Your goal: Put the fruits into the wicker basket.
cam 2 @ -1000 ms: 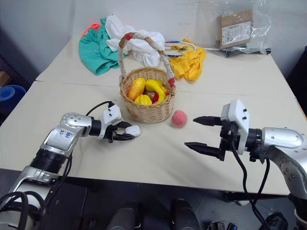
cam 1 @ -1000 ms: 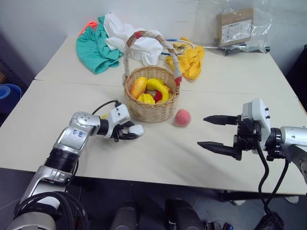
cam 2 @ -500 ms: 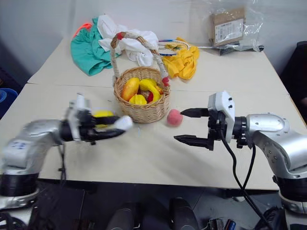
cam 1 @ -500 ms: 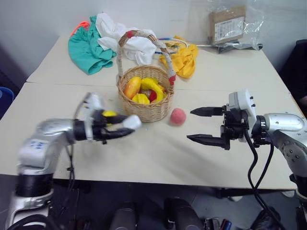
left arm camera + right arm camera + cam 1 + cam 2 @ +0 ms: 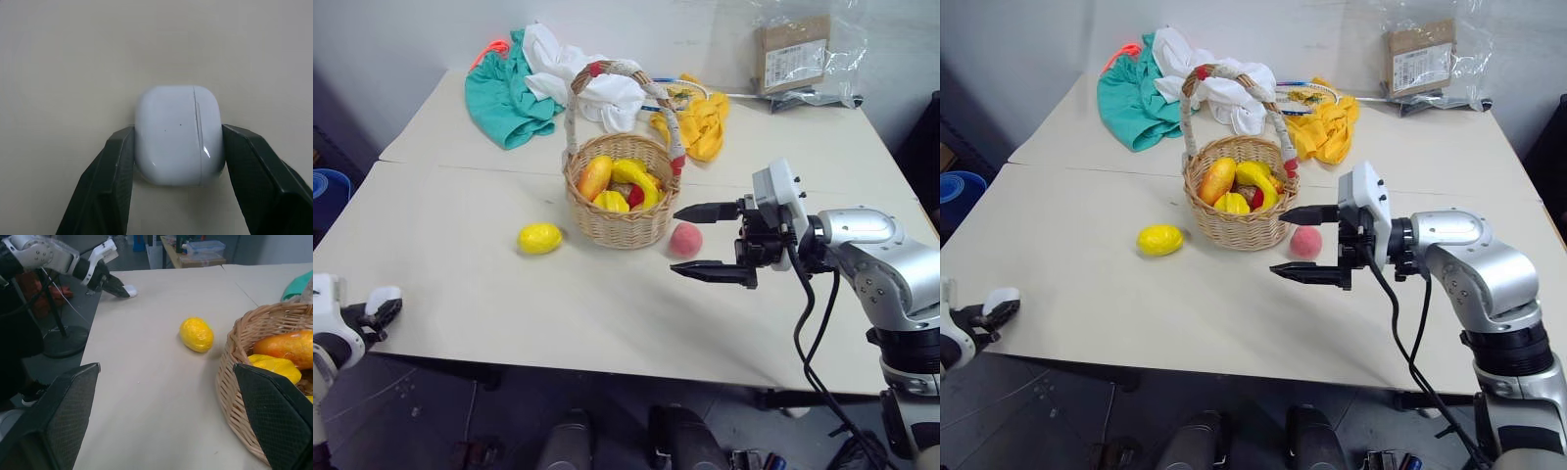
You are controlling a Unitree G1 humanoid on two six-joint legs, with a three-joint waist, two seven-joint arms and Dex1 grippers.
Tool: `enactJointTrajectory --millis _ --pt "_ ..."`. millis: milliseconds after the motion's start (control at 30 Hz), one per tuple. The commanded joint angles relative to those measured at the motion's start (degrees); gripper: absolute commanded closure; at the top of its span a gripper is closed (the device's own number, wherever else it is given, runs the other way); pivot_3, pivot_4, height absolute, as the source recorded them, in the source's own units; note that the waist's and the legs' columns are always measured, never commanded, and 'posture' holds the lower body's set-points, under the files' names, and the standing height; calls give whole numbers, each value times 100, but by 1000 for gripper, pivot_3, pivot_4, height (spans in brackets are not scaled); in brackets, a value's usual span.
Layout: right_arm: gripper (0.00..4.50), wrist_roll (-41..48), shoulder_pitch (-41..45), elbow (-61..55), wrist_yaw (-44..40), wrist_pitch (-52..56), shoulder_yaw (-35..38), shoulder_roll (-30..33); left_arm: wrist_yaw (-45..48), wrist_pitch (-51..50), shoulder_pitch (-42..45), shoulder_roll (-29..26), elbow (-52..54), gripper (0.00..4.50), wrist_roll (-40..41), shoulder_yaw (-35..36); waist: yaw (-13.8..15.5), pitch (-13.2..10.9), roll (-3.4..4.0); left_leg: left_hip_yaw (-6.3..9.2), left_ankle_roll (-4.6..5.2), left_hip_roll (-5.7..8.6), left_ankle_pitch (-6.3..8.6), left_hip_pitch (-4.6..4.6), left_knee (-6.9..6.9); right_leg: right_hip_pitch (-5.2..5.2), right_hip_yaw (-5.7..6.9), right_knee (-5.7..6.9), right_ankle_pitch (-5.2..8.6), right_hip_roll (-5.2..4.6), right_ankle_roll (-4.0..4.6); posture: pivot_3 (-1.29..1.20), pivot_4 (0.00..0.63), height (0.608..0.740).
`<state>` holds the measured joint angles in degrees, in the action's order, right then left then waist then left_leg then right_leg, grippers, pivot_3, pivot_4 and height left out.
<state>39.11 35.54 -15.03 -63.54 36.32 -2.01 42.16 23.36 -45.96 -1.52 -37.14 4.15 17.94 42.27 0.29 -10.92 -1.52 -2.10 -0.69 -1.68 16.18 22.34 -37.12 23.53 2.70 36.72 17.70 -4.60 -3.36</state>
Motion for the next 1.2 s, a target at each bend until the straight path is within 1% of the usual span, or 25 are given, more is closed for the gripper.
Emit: enactJointTrajectory --millis 33,67,200,267,400,500,567,600,667,700,767,833,900,967,1000,1067,1200 --pt "0 36 148 -73 -22 -23 116 -3 -24 268 39 -38 -8 1810 44 -2 -15 0 0 0 -1 0 0 0 4 1 0 -2 0 -1 0 0 150 740" --pt "0 32 152 -72 -24 -19 112 -11 -33 295 45 -30 -30 1409 69 20 -33 0 0 0 -3 -2 2 -1 6 1 0 -5 0 0 1 0 150 740" --pt "0 -15 173 -27 -24 -48 95 -34 95 315 38 -214 -3 135 239 280 -85 0 0 -2 -6 -5 3 -1 12 4 0 -7 2 1 3 0 150 740" --pt "0 2 165 -38 -13 -25 125 -29 385 260 -4 -352 212 58 542 491 -127 0 0 -3 -7 -7 4 -1 13 6 -1 -6 2 3 5 0 150 740" --pt "0 12 87 -84 -11 -10 166 11 1431 104 -179 -835 857 58 1448 920 -194 0 0 -2 -8 -8 4 0 14 6 0 -9 4 2 7 0 150 740" --pt "0 6 37 -93 0 -6 179 25 2277 339 -234 -1410 1078 58 1689 730 -199 -4 7 -2 -9 -7 5 -2 19 5 -1 -16 5 -1 10 0 150 740" --pt "0 6 31 -90 22 4 189 21 2639 507 2 -1816 931 58 1649 218 -196 -6 18 -3 -9 -7 5 -3 22 6 -1 -17 7 -1 13 0 150 740" --pt "0 -3 26 -104 59 9 198 20 2823 684 251 -2071 749 58 1483 -282 -179 -7 22 -3 -10 -7 4 -5 24 6 -1 -17 7 -1 15 0 150 740" --pt "0 -67 31 -103 116 -6 187 23 3069 1005 634 -2396 418 58 1173 -1040 -166 -10 29 -2 -11 -8 0 -4 25 5 8 -14 9 -4 17 0 150 740" --pt "0 -110 -23 -192 161 -12 201 69 3273 1446 918 -2605 101 58 749 -1672 -174 -9 35 -5 -12 -8 -1 -3 28 6 9 -16 9 -5 19 0 150 740" --pt "0 78 -199 -487 217 162 394 202 3832 2024 1910 -2723 -795 58 130 -2873 -176 -10 39 -12 -11 -6 -1 -3 32 8 5 -20 8 -7 18 0 150 740" --pt "0 222 -345 -690 267 283 554 292 4262 2415 2784 -2594 -1542 58 -213 -3599 -158 -11 42 -15 -8 -5 -3 1 39 10 9 -19 7 -6 15 0 150 740" --pt "0 297 -468 -842 403 376 680 327 4591 2725 3580 -2335 -2226 58 -532 -4166 -160 -11 40 -19 -7 -6 -3 16 40 21 13 -21 6 4 13 0 150 740" --pt "0 457 -647 -1086 594 490 848 310 4769 3260 4332 -1956 -3051 58 -990 -4692 -173 -11 40 -37 1 -9 2 27 28 25 13 -15 3 17 7 0 150 740" --pt "0 518 -705 -1174 656 529 898 304 4798 3510 4583 -1822 -3392 58 -1165 -4851 -169 -11 40 -42 4 -10 4 36 16 31 14 7 2 21 4 0 150 740" --pt "0 618 -864 -1399 769 588 979 318 4935 3841 5030 -1537 -4011 58 -1422 -5126 -178 -12 38 -53 10 -11 6 53 -8 42 18 14 -2 34 -7 0 150 740" --pt "0 721 -1088 -1672 1039 651 1103 325 5073 4388 5607 -1124 -5007 58 -1906 -5520 -176 -15 34 -92 24 -10 5 65 -30 62 27 20 -17 42 -37 0 150 740"
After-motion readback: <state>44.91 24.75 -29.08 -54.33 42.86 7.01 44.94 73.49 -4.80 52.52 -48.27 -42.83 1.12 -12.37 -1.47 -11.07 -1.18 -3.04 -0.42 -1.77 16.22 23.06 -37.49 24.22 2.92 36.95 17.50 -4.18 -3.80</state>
